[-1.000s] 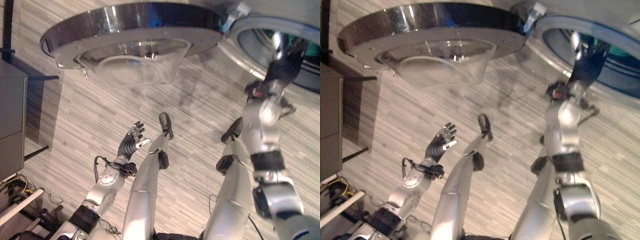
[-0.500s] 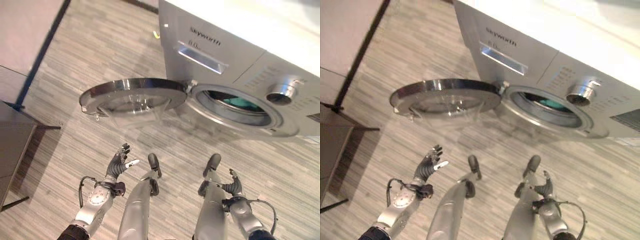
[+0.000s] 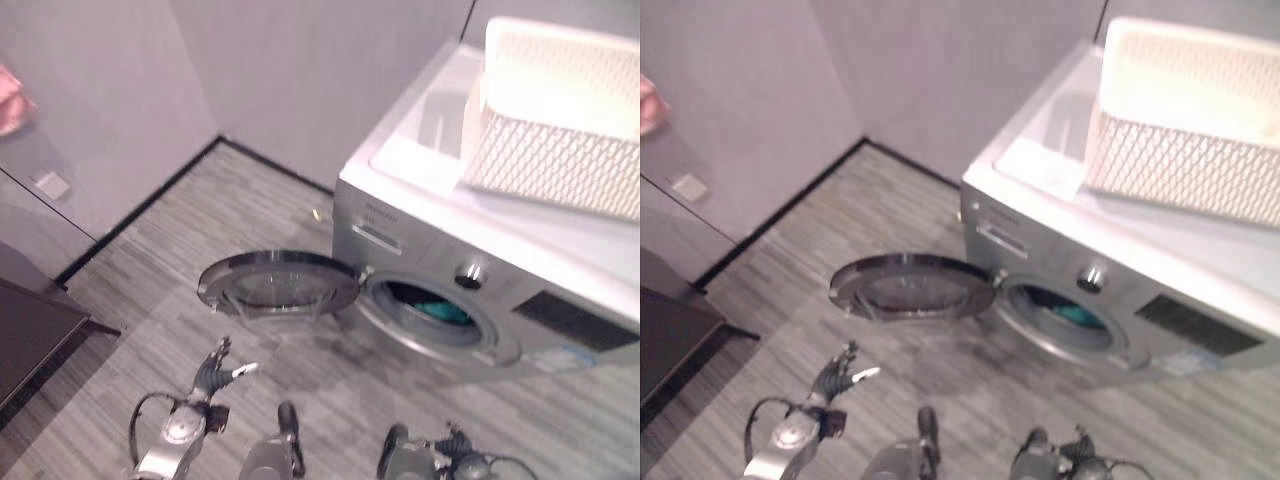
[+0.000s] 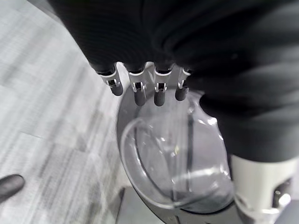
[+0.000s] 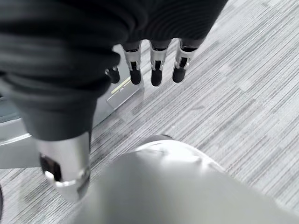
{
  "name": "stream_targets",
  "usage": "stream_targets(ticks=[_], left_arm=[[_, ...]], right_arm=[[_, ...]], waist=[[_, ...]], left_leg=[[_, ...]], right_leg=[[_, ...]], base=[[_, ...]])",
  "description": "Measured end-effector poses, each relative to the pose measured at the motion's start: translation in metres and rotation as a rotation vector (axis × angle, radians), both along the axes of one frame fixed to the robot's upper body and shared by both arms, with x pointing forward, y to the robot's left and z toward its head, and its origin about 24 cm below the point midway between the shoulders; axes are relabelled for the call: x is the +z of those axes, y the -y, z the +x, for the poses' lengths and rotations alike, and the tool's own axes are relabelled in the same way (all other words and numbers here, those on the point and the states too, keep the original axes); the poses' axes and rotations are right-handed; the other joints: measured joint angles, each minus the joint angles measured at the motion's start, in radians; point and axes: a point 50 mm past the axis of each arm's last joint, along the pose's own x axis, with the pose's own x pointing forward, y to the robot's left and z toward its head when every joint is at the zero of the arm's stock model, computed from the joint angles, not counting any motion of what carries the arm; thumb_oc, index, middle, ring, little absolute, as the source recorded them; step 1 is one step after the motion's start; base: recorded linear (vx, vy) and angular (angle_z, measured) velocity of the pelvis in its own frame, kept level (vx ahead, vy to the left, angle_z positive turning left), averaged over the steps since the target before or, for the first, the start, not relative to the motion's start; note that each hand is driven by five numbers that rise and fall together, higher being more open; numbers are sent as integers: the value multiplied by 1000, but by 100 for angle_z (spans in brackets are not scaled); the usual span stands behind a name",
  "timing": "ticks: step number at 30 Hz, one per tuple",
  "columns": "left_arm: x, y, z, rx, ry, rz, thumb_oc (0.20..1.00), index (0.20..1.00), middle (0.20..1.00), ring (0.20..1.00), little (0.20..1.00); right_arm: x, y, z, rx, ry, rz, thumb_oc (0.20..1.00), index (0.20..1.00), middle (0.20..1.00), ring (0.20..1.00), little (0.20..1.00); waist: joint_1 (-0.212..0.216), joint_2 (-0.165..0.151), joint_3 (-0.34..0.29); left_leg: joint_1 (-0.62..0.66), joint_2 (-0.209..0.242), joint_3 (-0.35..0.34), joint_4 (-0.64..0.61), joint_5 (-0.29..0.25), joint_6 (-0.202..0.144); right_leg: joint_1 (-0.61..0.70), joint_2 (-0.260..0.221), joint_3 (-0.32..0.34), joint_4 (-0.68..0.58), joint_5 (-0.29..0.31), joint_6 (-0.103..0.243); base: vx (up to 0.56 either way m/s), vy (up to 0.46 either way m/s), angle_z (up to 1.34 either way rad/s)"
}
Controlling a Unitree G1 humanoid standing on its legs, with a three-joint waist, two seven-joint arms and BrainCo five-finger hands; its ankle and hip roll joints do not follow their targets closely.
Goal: Grab the laundry basket,head to the washer,open it,put in the laundry and shut it.
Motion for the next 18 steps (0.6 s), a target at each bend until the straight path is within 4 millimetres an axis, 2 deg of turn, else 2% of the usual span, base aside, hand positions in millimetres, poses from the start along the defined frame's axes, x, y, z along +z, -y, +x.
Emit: stream_targets(ticks=[1, 2, 4, 5, 11, 14, 16, 18], left_arm=[[-5, 1, -7, 11, -26, -7, 1000, 1000, 1000, 1000, 1000], [-14, 3, -17, 35, -72, -20, 1000, 1000, 1000, 1000, 1000], [-23, 6, -27, 61, -125, -24, 1000, 1000, 1000, 1000, 1000], [-23, 6, -29, 60, -131, -27, 1000, 1000, 1000, 1000, 1000], [-13, -15, -23, 135, -79, 1, 1000, 1000, 1000, 1000, 1000], [1, -30, -13, 209, -6, 22, 1000, 1000, 1000, 1000, 1000], [9, -51, -12, 246, 3, 118, 1000, 1000, 1000, 1000, 1000], [26, -86, -2, 254, 14, 300, 1000, 1000, 1000, 1000, 1000]], right_arm=[[-1, 3, -4, 0, -15, -5, 1000, 1000, 1000, 1000, 1000], [-3, 6, -15, 4, -56, -12, 1000, 1000, 1000, 1000, 1000], [-7, 6, -34, 15, -117, -3, 1000, 1000, 1000, 1000, 1000], [-8, 6, -42, 32, -141, -8, 1000, 1000, 1000, 1000, 1000], [-10, 6, -52, 84, -197, -8, 1000, 1000, 1000, 1000, 1000], [-10, 6, -58, 71, -210, 4, 1000, 1000, 1000, 1000, 1000], [-10, 6, -57, 104, -213, -2, 1000, 1000, 1000, 1000, 1000], [-10, 6, -55, 157, -216, -13, 1000, 1000, 1000, 1000, 1000]], waist=[[7, 12, -11], [10, 27, -28], [16, 28, -75], [18, 18, -93], [30, 3, -123], [38, 0, -122], [37, 0, -123], [37, -2, -124]], left_leg=[[15, 11, -4, -18, 8, -9], [55, 17, -2, -57, 37, -14], [81, 17, -5, -82, 39, -19], [94, 19, -7, -99, 44, -25], [125, 14, -40, -113, 46, -30], [131, 11, -58, -113, 46, -30], [137, 14, -59, -114, 45, -31], [134, 22, -59, -114, 46, -35]], right_leg=[[22, 18, 1, -36, 13, 4], [86, 54, -6, -119, 61, 3], [137, 70, -22, -194, 83, 2], [153, 82, -26, -212, 86, 2], [218, 89, -65, -249, 88, 9], [233, 87, -85, -250, 83, 11], [242, 90, -88, -258, 78, 11], [238, 97, -88, -258, 74, 6]], base=[[8, -136, -25], [-30, -113, -17], [40, -93, 2], [36, -69, 10], [15, -56, 18], [34, -45, 17], [23, -35, 2], [0, 0, 0]])
